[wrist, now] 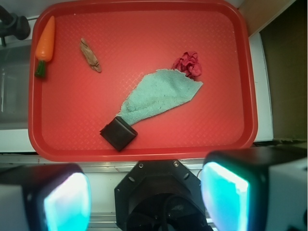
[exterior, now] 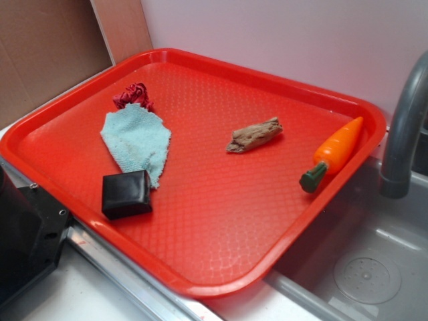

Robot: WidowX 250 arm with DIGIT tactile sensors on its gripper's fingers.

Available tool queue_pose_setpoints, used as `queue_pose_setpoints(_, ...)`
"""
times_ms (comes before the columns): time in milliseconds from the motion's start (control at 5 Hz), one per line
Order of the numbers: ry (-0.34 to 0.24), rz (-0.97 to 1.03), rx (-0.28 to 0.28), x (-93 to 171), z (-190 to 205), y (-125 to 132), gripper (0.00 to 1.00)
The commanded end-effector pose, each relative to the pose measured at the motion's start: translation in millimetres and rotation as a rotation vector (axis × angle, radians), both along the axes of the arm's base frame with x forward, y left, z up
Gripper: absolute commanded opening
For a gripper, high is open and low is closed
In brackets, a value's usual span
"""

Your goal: Grab the wood chip.

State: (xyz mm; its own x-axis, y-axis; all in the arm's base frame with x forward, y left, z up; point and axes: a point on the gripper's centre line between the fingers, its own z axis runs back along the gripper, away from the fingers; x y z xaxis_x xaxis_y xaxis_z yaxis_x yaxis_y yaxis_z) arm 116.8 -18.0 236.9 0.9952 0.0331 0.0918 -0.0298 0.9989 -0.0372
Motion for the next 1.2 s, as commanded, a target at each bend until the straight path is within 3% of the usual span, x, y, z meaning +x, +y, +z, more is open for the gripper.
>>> queue_pose_setpoints(0, 0.000, 0.000, 0.000, 0, 0, 0, 1.00)
queue_pose_setpoints(200, 0.004, 0.026, -0.003, 17, -8, -7, 1.00)
queue_pose_setpoints(600, -0.049, 0.116, 0.022, 64, -41, -18, 1.00)
queue_pose_setpoints(800, -0.064, 0.073, 0.011, 88, -68, -34, 1.00)
queue_pose_setpoints(1000, -0.070, 0.085, 0.038, 106, -98, -50, 1.00)
